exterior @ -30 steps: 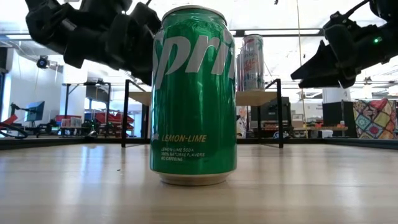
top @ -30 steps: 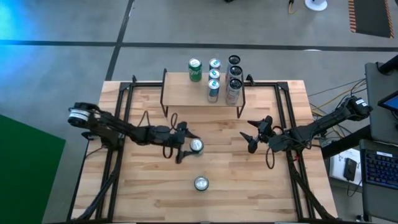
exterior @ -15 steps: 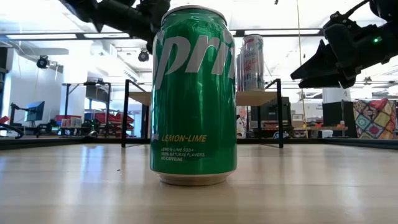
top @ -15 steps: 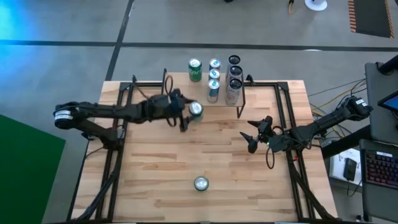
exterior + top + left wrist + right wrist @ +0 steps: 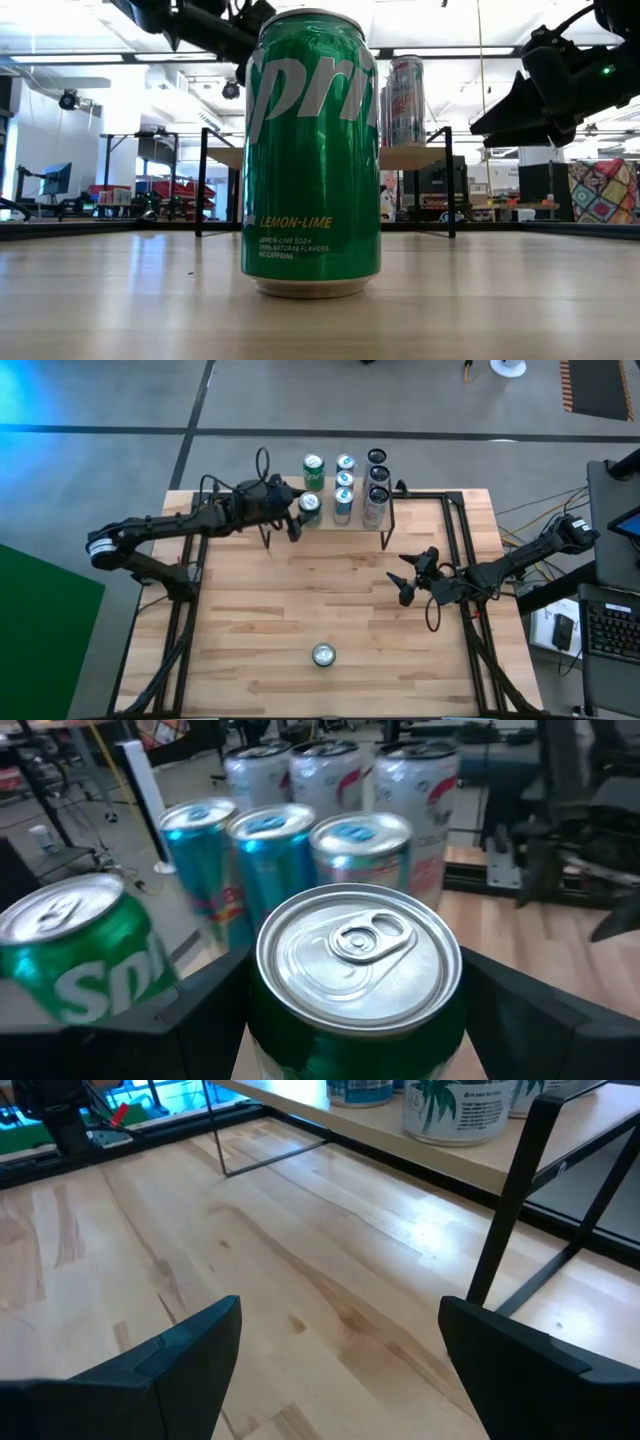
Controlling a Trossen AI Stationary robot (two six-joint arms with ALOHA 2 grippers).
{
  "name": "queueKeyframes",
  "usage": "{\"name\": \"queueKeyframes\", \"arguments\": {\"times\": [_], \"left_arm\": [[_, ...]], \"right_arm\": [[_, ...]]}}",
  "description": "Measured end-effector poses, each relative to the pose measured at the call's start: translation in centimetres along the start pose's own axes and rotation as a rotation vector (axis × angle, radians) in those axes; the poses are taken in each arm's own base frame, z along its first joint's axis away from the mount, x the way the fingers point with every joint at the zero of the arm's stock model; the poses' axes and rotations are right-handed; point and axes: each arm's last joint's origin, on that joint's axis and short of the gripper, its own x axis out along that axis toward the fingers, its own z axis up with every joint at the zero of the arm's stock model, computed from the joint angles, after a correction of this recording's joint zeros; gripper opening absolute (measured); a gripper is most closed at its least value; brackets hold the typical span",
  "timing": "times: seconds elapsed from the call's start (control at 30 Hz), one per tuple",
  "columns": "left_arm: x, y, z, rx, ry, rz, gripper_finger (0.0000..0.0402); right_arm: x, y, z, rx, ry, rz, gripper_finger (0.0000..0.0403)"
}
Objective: Place canned beverage on shelf
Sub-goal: Put the top green soda can on the shelf aligned with the other green soda can
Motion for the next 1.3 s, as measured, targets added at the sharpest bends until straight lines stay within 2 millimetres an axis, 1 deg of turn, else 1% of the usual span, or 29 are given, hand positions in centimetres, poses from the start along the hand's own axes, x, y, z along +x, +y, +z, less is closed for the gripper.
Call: {"name": "queueKeyframes", "arguments": {"times": [0.17, 0.27, 0.57, 0.67, 0.77, 0.93, 1.03, 1.13, 1.3], "left_arm": [[0.2, 1.1, -1.0, -0.016, 0.004, 0.037, 0.0293], [0.3, 1.5, -1.1, -0.02, -0.006, 0.053, 0.0293], [2.0, 2.4, -2.3, -0.029, -0.008, 0.078, 0.0293], [2.5, 2.8, -2.5, -0.057, -0.023, 0.091, 0.0294], [2.7, 3.0, -2.6, -0.059, -0.033, 0.098, 0.0307], [2.8, 3.4, -2.8, -0.052, -0.022, 0.114, 0.0343], [2.7, 3.9, -2.8, -0.052, -0.028, 0.129, 0.0358], [2.6, 4.5, -2.9, -0.057, -0.027, 0.151, 0.0367], [2.5, 5.3, -2.9, -0.041, -0.027, 0.174, 0.037]], "right_arm": [[0.0, 0.0, 0.0, 0.003, -0.003, -0.004, 0.0327], [0.0, 0.0, 0.0, 0.004, -0.005, -0.006, 0.0327], [0.0, 0.0, 0.0, 0.007, -0.007, -0.006, 0.0327], [0.0, 0.0, 0.0, 0.006, -0.007, -0.006, 0.0327], [0.0, 0.0, 0.0, 0.004, -0.006, -0.007, 0.0327], [0.0, 0.0, 0.0, 0.002, -0.005, -0.008, 0.0327], [0.0, 0.0, 0.0, 0.001, -0.005, -0.008, 0.0327], [0.0, 0.0, 0.0, 0.003, -0.005, -0.008, 0.0327], [0.0, 0.0, 0.0, 0.003, -0.005, -0.008, 0.0327]]}}
